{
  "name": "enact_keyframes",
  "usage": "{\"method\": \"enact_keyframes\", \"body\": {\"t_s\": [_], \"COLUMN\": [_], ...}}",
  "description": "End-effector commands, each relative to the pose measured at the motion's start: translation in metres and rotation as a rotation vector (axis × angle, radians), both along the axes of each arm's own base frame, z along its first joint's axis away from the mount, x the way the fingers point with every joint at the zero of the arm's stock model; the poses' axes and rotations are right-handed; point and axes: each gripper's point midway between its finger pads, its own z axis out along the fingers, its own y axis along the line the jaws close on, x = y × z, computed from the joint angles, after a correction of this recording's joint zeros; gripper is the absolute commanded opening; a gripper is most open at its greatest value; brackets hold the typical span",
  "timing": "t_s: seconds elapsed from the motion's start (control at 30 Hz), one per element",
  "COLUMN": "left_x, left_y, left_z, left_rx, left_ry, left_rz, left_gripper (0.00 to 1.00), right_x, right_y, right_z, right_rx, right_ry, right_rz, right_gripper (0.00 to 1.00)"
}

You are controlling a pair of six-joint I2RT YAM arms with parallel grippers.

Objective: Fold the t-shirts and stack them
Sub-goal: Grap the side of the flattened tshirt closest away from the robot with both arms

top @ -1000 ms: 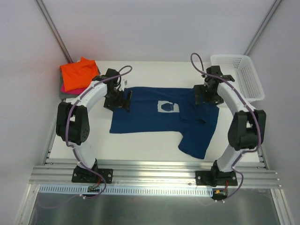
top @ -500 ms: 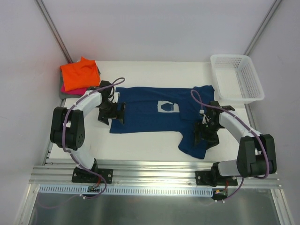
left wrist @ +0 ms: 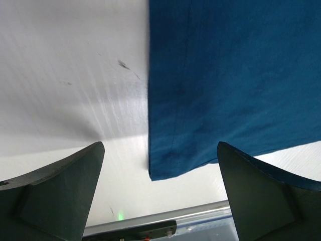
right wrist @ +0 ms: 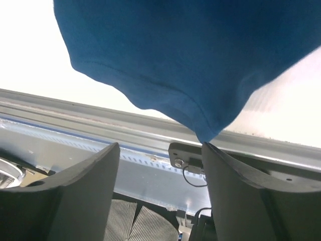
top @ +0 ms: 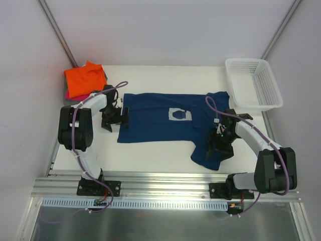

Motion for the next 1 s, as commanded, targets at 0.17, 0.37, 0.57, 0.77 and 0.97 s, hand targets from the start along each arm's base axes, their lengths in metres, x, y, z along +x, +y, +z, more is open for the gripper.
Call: {"method": "enact_keyframes", "body": {"t_s": [0.17, 0.37, 0.57, 0.77, 0.97], "left_x": [0.016, 0.019, 0.024, 0.017, 0.018], "left_y": [0.003, 0.001, 0.0, -0.004, 0.001], "left_z": [0.002, 0.008, 0.005, 0.006, 0.0], "left_rx": [0.005, -0.009, -0.011, -0.036, -0.036], "left_ry": [-0.004, -0.021, -0.016, 0.007, 0.029], "left_rz": [0.025, 0.024, 0.036, 0.041, 0.061], "left_gripper": [0.97, 0.97, 0.97, 0.97, 0.95], "right_x": [-0.018, -0.024, -0.021, -0.011, -0.007], "right_y": [-0.014, -0.022, -0.027, -0.027, -0.021], "right_z": [0.011, 0.001, -0.008, -0.016, -0.021], "right_rx": [-0.071, -0.102, -0.104, -0.1, -0.07], "right_ry": [0.075, 0.152, 0.229, 0.242, 0.237], "right_rz": [0.009, -0.018, -0.074, -0.062, -0.067], "right_gripper": [0.74, 0.75, 0.75, 0.63, 0.34]}}
